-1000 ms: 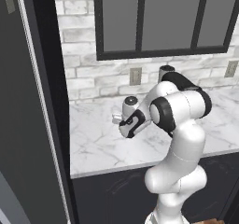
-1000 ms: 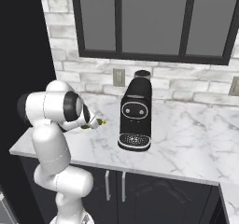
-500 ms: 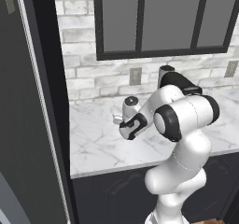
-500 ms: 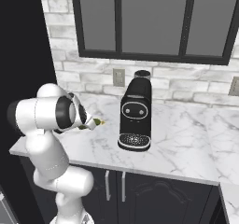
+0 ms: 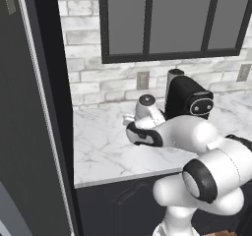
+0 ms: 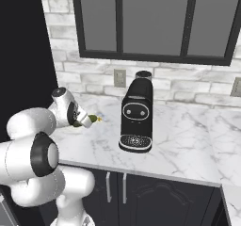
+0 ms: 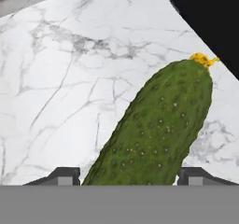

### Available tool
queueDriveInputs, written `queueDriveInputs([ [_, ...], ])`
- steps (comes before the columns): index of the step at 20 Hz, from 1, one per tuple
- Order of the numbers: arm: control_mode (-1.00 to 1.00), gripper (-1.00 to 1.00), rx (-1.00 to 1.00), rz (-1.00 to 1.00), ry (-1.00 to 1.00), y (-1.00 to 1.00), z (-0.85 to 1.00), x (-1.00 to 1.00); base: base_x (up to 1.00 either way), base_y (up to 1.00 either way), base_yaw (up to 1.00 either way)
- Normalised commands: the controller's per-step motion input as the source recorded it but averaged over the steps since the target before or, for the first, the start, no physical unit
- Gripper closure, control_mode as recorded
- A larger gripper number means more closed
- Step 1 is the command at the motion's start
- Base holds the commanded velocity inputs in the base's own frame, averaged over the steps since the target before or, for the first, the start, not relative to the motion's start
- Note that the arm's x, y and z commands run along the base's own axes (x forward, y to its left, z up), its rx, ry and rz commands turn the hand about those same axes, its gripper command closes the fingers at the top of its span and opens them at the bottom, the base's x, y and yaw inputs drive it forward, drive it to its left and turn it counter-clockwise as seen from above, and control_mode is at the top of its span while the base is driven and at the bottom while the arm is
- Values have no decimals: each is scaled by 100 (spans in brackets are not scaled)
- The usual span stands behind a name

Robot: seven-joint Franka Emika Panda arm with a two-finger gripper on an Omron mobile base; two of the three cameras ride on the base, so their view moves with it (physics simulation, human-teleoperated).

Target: Place the liquor on the top shelf of the fridge to keep it out of children's reach, and place the broccoli and cucumber on lower shelves for easy access.

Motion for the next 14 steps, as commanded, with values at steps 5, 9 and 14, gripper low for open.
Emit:
queueDriveInputs([
  [5, -100, 100, 0, 6, 0, -13, 78, -62, 0, 0, 0],
  [9, -100, 100, 0, 17, 0, -11, 50, -77, 0, 0, 0],
  [14, -100, 100, -1, 22, 0, -14, 28, -96, 0, 0, 0],
])
